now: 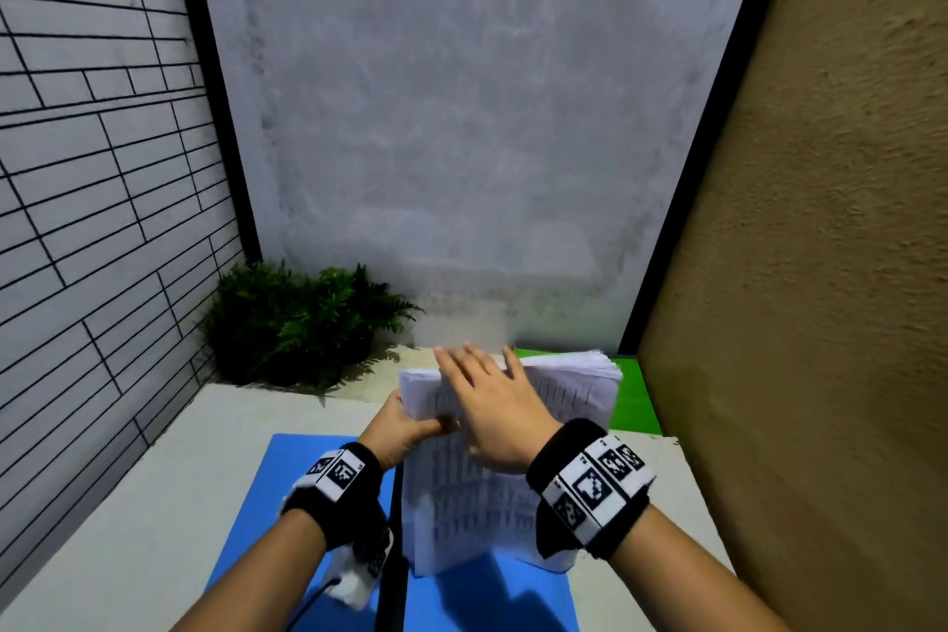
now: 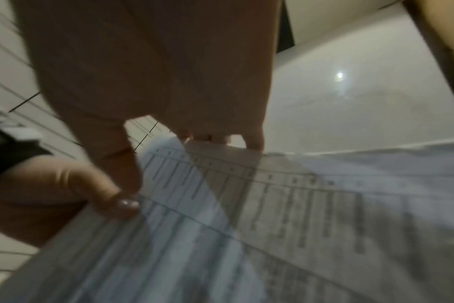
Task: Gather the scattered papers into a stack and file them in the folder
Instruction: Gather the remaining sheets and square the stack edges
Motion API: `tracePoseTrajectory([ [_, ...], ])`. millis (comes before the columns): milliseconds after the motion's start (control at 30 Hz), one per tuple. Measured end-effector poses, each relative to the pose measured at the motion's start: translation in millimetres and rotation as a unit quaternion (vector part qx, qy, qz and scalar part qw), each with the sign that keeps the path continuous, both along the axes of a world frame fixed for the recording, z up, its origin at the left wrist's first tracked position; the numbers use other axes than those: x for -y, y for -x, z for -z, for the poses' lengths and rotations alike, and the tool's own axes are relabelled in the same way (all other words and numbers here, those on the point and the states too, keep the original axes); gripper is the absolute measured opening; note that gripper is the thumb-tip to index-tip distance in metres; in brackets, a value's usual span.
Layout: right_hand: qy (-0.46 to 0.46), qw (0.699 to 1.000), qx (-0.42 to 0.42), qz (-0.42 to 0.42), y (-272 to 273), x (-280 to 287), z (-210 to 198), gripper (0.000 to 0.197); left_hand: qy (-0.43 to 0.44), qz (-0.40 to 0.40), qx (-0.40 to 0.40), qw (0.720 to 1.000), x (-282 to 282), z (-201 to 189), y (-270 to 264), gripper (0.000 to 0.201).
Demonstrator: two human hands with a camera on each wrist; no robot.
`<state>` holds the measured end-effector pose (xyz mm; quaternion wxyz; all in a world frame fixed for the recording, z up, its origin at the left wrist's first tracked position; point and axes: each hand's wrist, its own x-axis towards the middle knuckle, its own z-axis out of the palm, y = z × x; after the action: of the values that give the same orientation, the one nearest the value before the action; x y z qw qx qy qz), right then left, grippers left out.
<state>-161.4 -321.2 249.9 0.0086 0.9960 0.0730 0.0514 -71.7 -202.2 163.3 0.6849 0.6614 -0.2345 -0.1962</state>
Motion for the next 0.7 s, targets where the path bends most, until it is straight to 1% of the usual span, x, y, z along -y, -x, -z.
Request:
tracePoseTrajectory([
  [67,0.014,0.999,-0.020,0.030,2.4,15.7,3.8,0.079,-0.003,0.005,-0.002,1.000,-0.5,-0.2,-0.9,0.076],
  [100,0.012,0.998,-0.013,0.059,2.9,30.1,5.2,0.072,-0.006,0.006,-0.006,1.000,-1.6,-0.7,-1.4,0.081],
  [167,0.037,0.992,0.001,0.119,9.5,65.2,4.2,0.056,-0.008,0.008,-0.016,1.000,-3.4,-1.1,-1.3,0.083],
  [200,0.043,0.990,-0.001,0.137,13.5,83.7,4.3,0.046,-0.014,0.008,-0.020,1.000,-3.5,-1.7,-1.2,0.081],
  [233,0.019,0.989,-0.005,0.146,16.8,101.3,5.4,0.032,-0.022,0.011,-0.026,0.999,-2.7,-1.5,-1.7,0.076],
  [267,-0.028,0.987,-0.026,0.154,20.6,117.2,6.3,0.016,-0.026,0.009,-0.027,0.999,-1.7,-2.5,-1.8,0.064],
  [300,-0.098,0.982,-0.033,0.157,23.3,131.5,9.7,0.011,-0.031,0.009,-0.025,0.999,-0.7,-4.0,-2.5,0.049],
  [333,-0.198,0.968,-0.029,0.153,24.7,144.0,16.2,0.012,-0.034,0.009,-0.022,0.999,-0.2,-4.7,-3.5,0.041],
  [367,-0.328,0.934,-0.024,0.140,28.6,149.1,21.3,0.008,-0.031,0.015,-0.027,0.999,-0.1,-3.3,-5.4,0.040],
  [400,-0.459,0.880,-0.011,0.121,33.5,148.7,26.6,0.019,-0.026,0.021,-0.032,0.999,1.0,-3.6,-6.7,0.043],
  [433,-0.570,0.812,-0.002,0.126,36.8,143.3,34.7,0.039,-0.027,0.025,-0.038,0.999,1.4,-2.6,-7.7,0.050],
  [467,-0.639,0.758,0.006,0.133,36.4,138.6,48.2,0.059,-0.027,0.027,-0.041,0.998,3.1,-2.7,-7.6,0.053],
  [500,-0.667,0.731,0.017,0.142,33.9,132.9,64.2,0.071,-0.027,0.025,-0.043,0.998,6.6,-1.1,-7.1,0.047],
  [533,-0.666,0.730,0.029,0.149,31.2,123.4,74.3,0.070,-0.022,0.009,-0.041,0.999,11.2,0.0,-6.7,0.036],
  [567,-0.655,0.738,0.045,0.155,27.9,113.6,80.2,0.054,-0.018,-0.017,-0.036,0.999,15.4,-0.1,-6.4,0.025],
  [600,-0.647,0.741,0.075,0.164,24.0,106.5,81.2,0.031,-0.012,-0.046,-0.028,0.998,18.0,-2.9,-5.5,0.020],
  [633,-0.651,0.730,0.102,0.180,20.9,102.8,77.0,0.021,-0.003,-0.070,-0.018,0.997,19.2,-6.8,-5.1,0.019],
  [667,-0.654,0.721,0.123,0.192,19.3,102.1,71.4,0.024,0.012,-0.085,-0.010,0.996,18.6,-13.4,-4.2,0.020],
  [700,-0.672,0.702,0.140,0.189,18.1,103.2,65.4,0.025,0.027,-0.079,-0.007,0.996,16.4,-20.9,-3.8,0.022],
])
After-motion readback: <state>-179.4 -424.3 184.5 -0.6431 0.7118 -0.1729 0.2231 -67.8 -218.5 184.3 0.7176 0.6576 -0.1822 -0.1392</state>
